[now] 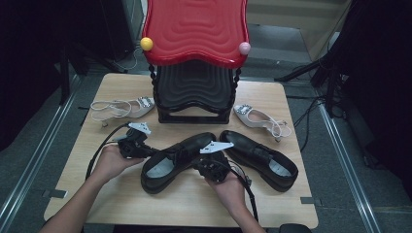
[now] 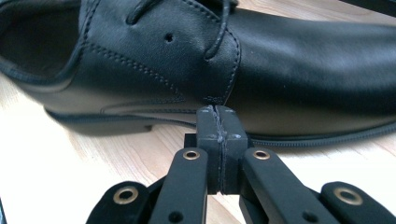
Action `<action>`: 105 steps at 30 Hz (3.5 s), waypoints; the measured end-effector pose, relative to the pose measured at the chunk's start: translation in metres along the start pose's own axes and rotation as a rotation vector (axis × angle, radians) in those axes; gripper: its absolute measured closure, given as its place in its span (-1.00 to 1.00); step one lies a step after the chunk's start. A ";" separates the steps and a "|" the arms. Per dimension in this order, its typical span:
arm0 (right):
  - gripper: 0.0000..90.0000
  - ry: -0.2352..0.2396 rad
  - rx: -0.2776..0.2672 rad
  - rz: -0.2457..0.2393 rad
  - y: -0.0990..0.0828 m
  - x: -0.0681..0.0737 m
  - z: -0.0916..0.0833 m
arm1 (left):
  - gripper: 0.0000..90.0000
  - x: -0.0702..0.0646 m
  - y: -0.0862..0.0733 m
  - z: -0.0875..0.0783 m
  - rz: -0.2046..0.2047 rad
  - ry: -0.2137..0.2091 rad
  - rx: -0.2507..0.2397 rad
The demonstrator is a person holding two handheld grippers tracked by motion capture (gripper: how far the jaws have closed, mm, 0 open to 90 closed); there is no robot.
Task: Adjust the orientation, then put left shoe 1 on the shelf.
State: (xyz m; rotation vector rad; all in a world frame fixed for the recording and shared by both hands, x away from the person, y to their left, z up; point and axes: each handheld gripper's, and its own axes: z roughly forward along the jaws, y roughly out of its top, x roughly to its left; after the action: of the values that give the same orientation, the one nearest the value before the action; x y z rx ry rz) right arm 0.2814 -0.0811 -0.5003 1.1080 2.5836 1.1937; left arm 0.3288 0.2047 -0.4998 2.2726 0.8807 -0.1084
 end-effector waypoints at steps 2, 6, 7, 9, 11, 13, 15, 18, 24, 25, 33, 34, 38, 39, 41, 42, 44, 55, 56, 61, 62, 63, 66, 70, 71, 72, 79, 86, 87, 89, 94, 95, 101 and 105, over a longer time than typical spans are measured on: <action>1.00 -0.004 0.005 0.006 0.000 -0.002 -0.001 | 1.00 -0.003 0.000 0.001 -0.001 -0.002 -0.002; 1.00 -0.017 0.012 0.018 0.001 -0.006 -0.003 | 1.00 -0.008 -0.001 0.003 -0.009 -0.012 -0.010; 1.00 -0.020 0.012 0.020 0.001 -0.007 -0.004 | 1.00 -0.010 -0.001 0.004 -0.009 -0.016 -0.009; 1.00 -0.025 0.014 0.024 0.002 -0.009 -0.004 | 1.00 -0.012 -0.001 0.006 -0.008 -0.021 -0.010; 1.00 -0.028 0.017 0.032 0.002 -0.012 -0.006 | 1.00 -0.015 -0.001 0.007 -0.007 -0.020 -0.010; 1.00 -0.032 0.018 0.039 0.002 -0.014 -0.007 | 1.00 -0.017 0.000 0.009 -0.007 -0.023 -0.012; 1.00 -0.038 0.019 0.041 0.002 -0.015 -0.007 | 1.00 -0.018 0.000 0.010 -0.013 -0.032 -0.013; 1.00 -0.053 0.023 0.053 0.002 -0.020 -0.010 | 1.00 -0.022 0.001 0.015 -0.024 -0.062 -0.020; 1.00 -0.071 0.024 0.073 0.001 -0.027 -0.015 | 1.00 -0.031 0.004 0.022 -0.022 -0.076 -0.020; 1.00 -0.071 0.024 0.073 0.001 -0.027 -0.015 | 1.00 -0.033 0.005 0.023 -0.017 -0.074 -0.018; 1.00 -0.086 0.015 0.106 0.000 -0.038 -0.021 | 1.00 -0.047 0.008 0.034 -0.031 -0.083 -0.041; 1.00 -0.088 0.013 0.107 0.000 -0.039 -0.021 | 1.00 -0.049 0.009 0.035 -0.027 -0.083 -0.042; 1.00 -0.095 0.006 0.119 0.001 -0.043 -0.024 | 1.00 -0.057 0.011 0.042 -0.018 -0.079 -0.053; 1.00 -0.095 0.006 0.119 0.001 -0.043 -0.024 | 1.00 -0.057 0.011 0.042 -0.018 -0.079 -0.053; 1.00 -0.102 0.001 0.119 0.001 -0.045 -0.025 | 1.00 -0.058 0.012 0.043 -0.011 -0.077 -0.055; 1.00 -0.102 0.001 0.119 0.001 -0.045 -0.025 | 1.00 -0.059 0.013 0.044 -0.013 -0.074 -0.059; 1.00 -0.106 -0.001 0.120 0.001 -0.046 -0.025 | 1.00 -0.060 0.013 0.046 -0.021 -0.073 -0.069; 1.00 -0.132 -0.004 0.125 0.002 -0.055 -0.028 | 0.98 -0.063 0.019 0.054 -0.018 -0.078 -0.077; 1.00 -0.132 -0.002 0.125 0.002 -0.056 -0.028 | 0.88 -0.062 0.020 0.053 -0.017 -0.068 -0.068; 0.90 -0.111 -0.022 0.146 0.004 -0.059 -0.037 | 0.44 -0.051 0.020 0.037 -0.049 -0.055 -0.080; 0.85 -0.102 -0.024 0.158 0.004 -0.059 -0.039 | 0.42 -0.050 0.020 0.034 -0.047 -0.056 -0.084; 0.77 -0.092 -0.020 0.170 0.004 -0.060 -0.041 | 0.40 -0.049 0.021 0.031 -0.049 -0.055 -0.081; 0.57 -0.079 0.004 0.201 0.004 -0.061 -0.048 | 0.53 -0.047 0.023 0.020 -0.032 -0.054 -0.093; 0.53 -0.089 -0.012 0.202 0.008 -0.059 -0.060 | 0.74 -0.043 0.031 0.003 -0.010 -0.060 -0.103; 0.53 -0.089 -0.012 0.202 0.008 -0.059 -0.060 | 0.78 -0.043 0.031 0.003 -0.010 -0.060 -0.103; 0.51 -0.091 -0.017 0.199 0.010 -0.058 -0.065 | 0.82 -0.041 0.035 -0.004 0.001 -0.052 -0.108; 0.42 -0.043 0.007 0.219 0.024 -0.046 -0.079 | 0.90 -0.040 0.055 -0.029 0.037 -0.022 -0.139; 0.36 0.004 0.068 0.217 0.031 -0.028 -0.084 | 0.92 -0.040 0.084 -0.060 0.055 0.004 -0.171; 0.36 0.020 0.074 0.214 0.031 -0.027 -0.084 | 0.92 -0.038 0.089 -0.064 0.055 0.006 -0.169; 0.30 0.052 0.093 0.223 0.032 -0.021 -0.082 | 0.92 -0.035 0.103 -0.075 0.054 -0.003 -0.196; 0.26 0.085 0.120 0.210 0.031 -0.012 -0.076 | 0.91 -0.035 0.128 -0.093 0.077 0.032 -0.220; 0.26 0.085 0.120 0.210 0.031 -0.012 -0.076 | 0.91 -0.035 0.128 -0.093 0.077 0.032 -0.220; 0.29 0.112 0.147 0.183 0.033 0.000 -0.065 | 0.93 -0.038 0.161 -0.116 0.119 0.054 -0.240; 0.32 0.126 0.162 0.173 0.033 0.006 -0.062 | 0.93 -0.036 0.177 -0.128 0.126 0.063 -0.262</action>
State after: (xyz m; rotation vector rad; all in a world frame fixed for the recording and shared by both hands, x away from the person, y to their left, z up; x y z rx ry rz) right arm 0.2739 -0.1026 -0.4334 1.3554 2.7701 1.1377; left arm 0.3909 0.1708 -0.2906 2.0875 0.7351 0.1288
